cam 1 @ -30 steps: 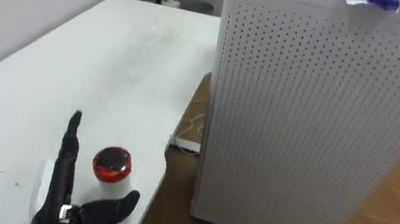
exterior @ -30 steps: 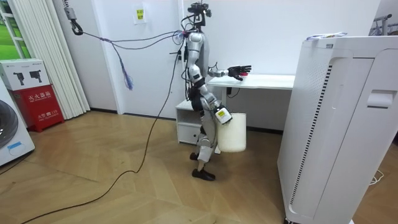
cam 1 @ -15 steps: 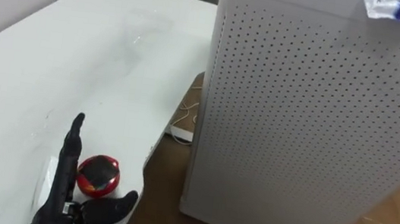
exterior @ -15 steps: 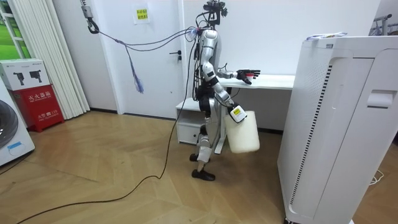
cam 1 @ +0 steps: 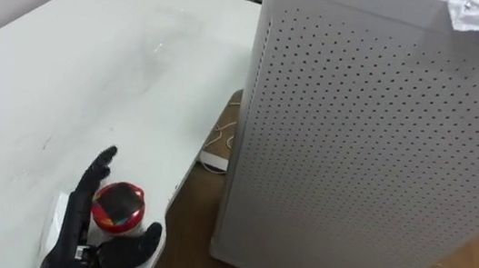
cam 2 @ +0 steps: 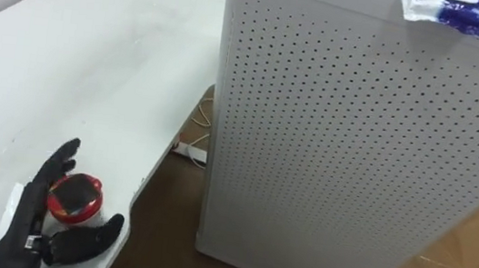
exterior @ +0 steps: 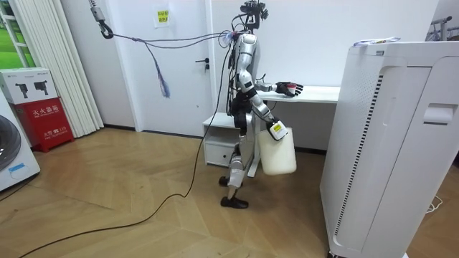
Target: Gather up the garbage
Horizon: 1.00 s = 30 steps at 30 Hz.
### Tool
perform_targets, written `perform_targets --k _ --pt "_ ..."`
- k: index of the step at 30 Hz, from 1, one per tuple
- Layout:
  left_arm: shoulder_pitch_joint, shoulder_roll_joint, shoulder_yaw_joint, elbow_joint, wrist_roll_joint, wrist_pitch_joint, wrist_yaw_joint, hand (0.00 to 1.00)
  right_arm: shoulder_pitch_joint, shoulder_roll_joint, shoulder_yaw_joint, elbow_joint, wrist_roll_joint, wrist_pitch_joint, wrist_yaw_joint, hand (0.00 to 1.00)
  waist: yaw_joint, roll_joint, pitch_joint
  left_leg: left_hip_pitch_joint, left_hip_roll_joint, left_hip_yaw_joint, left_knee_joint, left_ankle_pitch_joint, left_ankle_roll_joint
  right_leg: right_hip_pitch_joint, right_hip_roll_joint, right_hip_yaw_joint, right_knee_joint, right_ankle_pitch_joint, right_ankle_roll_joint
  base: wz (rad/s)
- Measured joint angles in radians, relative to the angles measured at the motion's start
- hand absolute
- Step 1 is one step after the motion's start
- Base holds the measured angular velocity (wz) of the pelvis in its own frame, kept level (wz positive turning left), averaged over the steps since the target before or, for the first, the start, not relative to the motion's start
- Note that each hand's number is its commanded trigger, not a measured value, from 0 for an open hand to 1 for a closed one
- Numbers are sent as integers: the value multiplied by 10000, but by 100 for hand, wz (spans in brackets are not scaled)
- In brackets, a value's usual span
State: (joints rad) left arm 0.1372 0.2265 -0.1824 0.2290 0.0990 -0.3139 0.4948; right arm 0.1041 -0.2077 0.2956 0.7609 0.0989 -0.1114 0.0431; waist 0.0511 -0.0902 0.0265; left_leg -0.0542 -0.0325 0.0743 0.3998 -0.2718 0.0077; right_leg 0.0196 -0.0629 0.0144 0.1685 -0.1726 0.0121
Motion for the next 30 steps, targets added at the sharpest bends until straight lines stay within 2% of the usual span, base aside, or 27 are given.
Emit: perform_targets --k 1,2,3,4,5,7,10,12,15,21,26,29,30 --pt "-177 7 -83 22 -190 7 -97 100 49 -8 -68 -6 105 6 -76 100 -25 -22 -53 -507 172 32 -833 211 -97 -44 -51 421 26 4 34 80" --pt "-337 -10 -186 25 -192 5 -146 100 44 -23 -151 19 114 11 -117 100 -55 21 -75 -732 319 187 -1214 608 285 -101 -52 422 62 -39 107 53" --pt "-355 -44 -354 30 -188 -70 -253 100 57 0 -254 46 96 93 -185 100 177 -23 -183 -677 323 546 -1270 773 422 -278 -109 247 151 -79 324 0" --pt "-295 -33 -436 61 -192 -76 -286 100 59 -1 -242 27 63 91 -158 100 388 0 -169 -502 333 627 -1269 778 431 -243 -127 -108 114 -38 409 -25" --pt "-288 -33 -459 110 -209 -48 -294 100 42 4 -240 -26 34 89 -138 100 437 33 -150 -381 337 592 -1273 778 431 -164 -129 -287 52 10 455 -47" --pt "-267 -38 -359 353 -454 29 -305 100 54 5 -231 -297 -31 28 -96 100 572 150 -134 6 311 510 -1436 769 423 -127 -107 -859 -285 366 368 -47" --pt "-113 -189 -210 438 -646 83 -559 100 155 13 -232 -303 -28 41 34 100 303 400 -234 190 294 565 -1744 770 420 -10 -60 -1045 -261 386 358 -2" --pt "-84 -220 -187 448 -691 89 -728 100 191 51 -196 -209 -29 53 263 100 301 423 -221 259 302 601 -1778 776 417 -9 -53 -1062 -203 381 352 -5" --pt "-91 -192 -288 446 -803 146 -1062 100 141 61 -123 -154 -31 60 327 100 204 392 -204 291 309 599 -1773 771 419 -53 -56 -1339 -29 374 351 0" --pt "-79 -169 -457 131 -2043 265 -1924 100 144 102 -115 2 -314 60 339 100 22 349 -209 136 308 632 -1754 768 446 -316 -89 -1546 199 378 346 -4" --pt "-303 -207 -1397 -130 -2452 248 -2688 100 -123 215 -19 192 -705 28 259 100 -200 389 -175 -124 310 669 -1628 779 459 -618 -107 -1534 331 378 346 -2" --pt "-535 -356 -2025 -128 -2441 250 -3282 100 -474 244 -22 434 -706 -20 221 100 -271 477 -119 -245 351 938 -1629 786 473 -905 -104 -1439 453 382 339 -24" --pt "-561 -453 -2209 -129 -2433 250 -3523 100 -593 251 -31 449 -780 -27 193 100 -370 524 -77 -286 370 1029 -1632 785 473 -1022 -97 -1389 547 382 339 -21"
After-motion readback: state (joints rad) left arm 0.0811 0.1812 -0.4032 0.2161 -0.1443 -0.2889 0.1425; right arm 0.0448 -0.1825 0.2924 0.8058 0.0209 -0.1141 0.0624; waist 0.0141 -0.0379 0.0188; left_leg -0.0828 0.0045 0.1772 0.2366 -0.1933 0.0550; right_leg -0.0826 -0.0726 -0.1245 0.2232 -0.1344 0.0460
